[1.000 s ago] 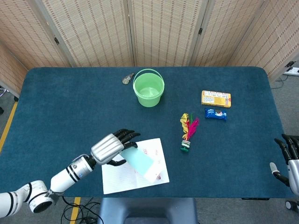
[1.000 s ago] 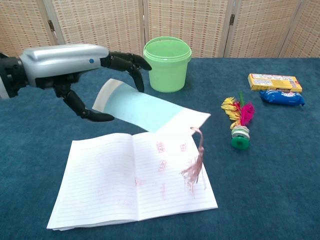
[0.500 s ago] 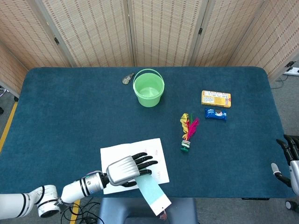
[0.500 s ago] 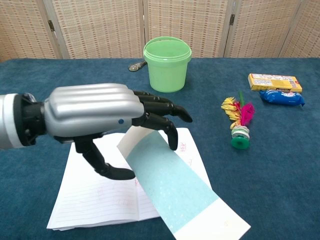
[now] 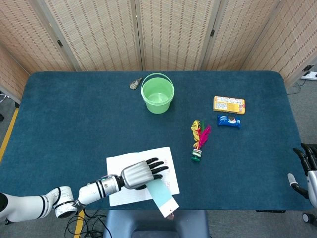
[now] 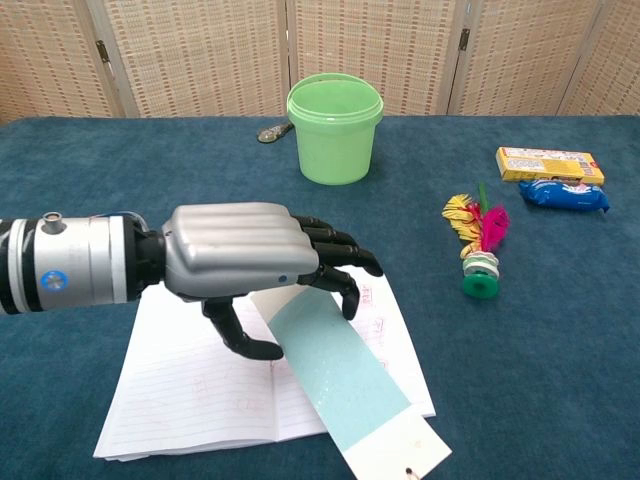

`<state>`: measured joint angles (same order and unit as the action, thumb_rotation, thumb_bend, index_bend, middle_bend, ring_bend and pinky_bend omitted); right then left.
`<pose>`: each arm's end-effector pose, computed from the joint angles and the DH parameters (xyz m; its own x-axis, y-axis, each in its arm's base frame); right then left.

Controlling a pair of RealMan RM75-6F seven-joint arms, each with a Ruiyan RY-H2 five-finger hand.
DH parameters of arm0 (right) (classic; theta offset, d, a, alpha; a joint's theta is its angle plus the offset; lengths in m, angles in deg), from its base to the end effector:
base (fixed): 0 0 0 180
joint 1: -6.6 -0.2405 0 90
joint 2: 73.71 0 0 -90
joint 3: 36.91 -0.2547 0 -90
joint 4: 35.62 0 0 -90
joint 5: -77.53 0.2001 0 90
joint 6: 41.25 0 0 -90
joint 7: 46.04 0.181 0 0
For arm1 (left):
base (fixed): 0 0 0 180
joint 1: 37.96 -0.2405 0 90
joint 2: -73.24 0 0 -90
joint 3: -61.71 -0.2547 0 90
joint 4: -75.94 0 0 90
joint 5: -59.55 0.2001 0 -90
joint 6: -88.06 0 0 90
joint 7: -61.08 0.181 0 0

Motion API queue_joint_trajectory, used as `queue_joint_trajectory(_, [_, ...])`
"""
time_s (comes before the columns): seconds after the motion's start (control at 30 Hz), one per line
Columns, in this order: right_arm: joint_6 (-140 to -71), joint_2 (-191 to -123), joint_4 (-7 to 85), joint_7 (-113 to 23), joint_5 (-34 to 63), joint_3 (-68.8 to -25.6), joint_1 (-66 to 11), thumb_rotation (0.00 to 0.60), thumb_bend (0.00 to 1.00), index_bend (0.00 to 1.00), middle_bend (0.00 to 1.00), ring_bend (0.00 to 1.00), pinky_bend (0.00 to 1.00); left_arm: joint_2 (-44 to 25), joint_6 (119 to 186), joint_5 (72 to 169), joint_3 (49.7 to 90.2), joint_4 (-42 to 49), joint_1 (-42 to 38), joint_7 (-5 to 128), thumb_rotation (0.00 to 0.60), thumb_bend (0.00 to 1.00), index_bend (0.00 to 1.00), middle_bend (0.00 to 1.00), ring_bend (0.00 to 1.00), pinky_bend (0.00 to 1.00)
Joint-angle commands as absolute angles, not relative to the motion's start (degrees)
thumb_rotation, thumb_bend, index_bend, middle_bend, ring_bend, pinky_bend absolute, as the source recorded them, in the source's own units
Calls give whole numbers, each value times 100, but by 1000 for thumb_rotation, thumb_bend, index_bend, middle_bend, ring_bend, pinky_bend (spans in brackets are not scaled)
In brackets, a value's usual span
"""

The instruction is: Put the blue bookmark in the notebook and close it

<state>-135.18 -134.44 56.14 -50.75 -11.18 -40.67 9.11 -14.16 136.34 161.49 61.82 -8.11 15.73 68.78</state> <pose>-0.3146 -0.1788 0.2111 0.5355 0.1083 0.8376 -0.8445 0.0684 0.5311 -0.0555 0.2998 -0.0688 0.7183 0.0630 0.6929 0.3129 -0.9187 -0.2409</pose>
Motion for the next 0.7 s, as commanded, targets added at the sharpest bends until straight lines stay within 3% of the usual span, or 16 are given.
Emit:
queue_joint_trajectory(0.03, [-13507,-13450,5613,-5078,-1105,-4068,910,600,262,161,93,94,141,-1532,13567,16075,6217,-618,1656,6956,600,326,381,105,103,162])
queue_joint_trajectory(0.7, [-13576,-13473,5625,-5105,-1093,-4067,967,600,262,161,93,94,141,-1743,13270,15748,6237,175,1970,7452,600,332,359,105,97,157])
